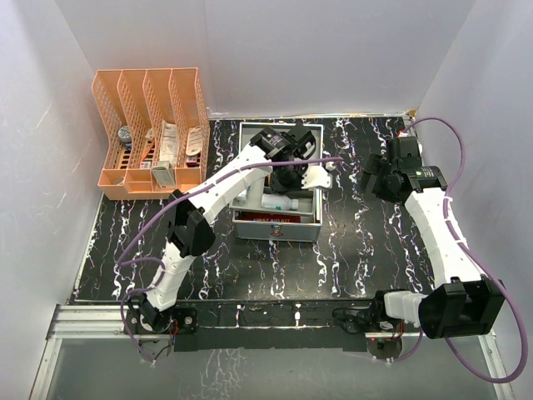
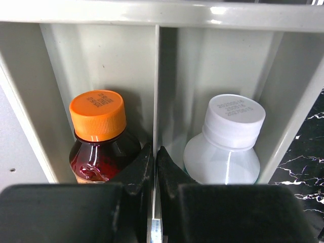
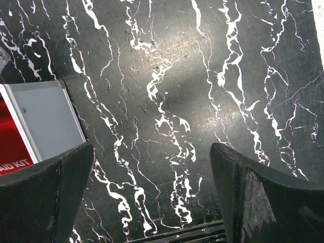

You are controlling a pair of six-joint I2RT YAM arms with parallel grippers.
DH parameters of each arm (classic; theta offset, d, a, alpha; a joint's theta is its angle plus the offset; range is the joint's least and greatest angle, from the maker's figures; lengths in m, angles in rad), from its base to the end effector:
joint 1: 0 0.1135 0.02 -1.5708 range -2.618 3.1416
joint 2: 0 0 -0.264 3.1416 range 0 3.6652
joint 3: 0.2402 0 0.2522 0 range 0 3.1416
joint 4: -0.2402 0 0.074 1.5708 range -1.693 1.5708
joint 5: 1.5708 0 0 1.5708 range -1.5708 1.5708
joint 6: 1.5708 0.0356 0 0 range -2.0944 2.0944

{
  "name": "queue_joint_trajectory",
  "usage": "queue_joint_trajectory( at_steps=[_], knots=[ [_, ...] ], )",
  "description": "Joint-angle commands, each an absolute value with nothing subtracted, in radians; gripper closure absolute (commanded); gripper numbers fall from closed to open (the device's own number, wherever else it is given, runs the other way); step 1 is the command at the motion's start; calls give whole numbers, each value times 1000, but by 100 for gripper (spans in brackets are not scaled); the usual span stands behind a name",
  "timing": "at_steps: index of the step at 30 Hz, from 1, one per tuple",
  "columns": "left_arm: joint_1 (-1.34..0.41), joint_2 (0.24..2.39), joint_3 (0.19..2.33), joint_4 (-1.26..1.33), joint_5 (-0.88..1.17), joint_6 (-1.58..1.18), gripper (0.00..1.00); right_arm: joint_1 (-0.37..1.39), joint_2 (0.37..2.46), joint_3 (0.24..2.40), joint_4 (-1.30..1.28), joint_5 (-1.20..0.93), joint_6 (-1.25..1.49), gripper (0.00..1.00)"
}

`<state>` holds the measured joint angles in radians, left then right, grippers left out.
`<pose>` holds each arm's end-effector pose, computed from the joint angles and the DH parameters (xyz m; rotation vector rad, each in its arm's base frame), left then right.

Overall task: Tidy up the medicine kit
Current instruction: Place the medicine box compartment inside the medicine box.

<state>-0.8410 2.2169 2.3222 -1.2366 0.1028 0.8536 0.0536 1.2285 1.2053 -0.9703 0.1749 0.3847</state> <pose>0.3058 -0.3474 0.3107 2.0430 1.7632 -0.1350 0.2372 0.0065 0.3251 0.4841 2.4956 -0.0534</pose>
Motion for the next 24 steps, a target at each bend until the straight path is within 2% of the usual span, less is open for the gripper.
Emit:
queue_joint_trajectory(
  at_steps=[1,24],
  knots=[
    [-851,2195,2388,-1244,61,855,100,37,1198,1189,-937,160,362,2],
    [-911,2227,2408,-1275,-17,763,100,6,1215,1162,-888,88,319,2]
  ],
)
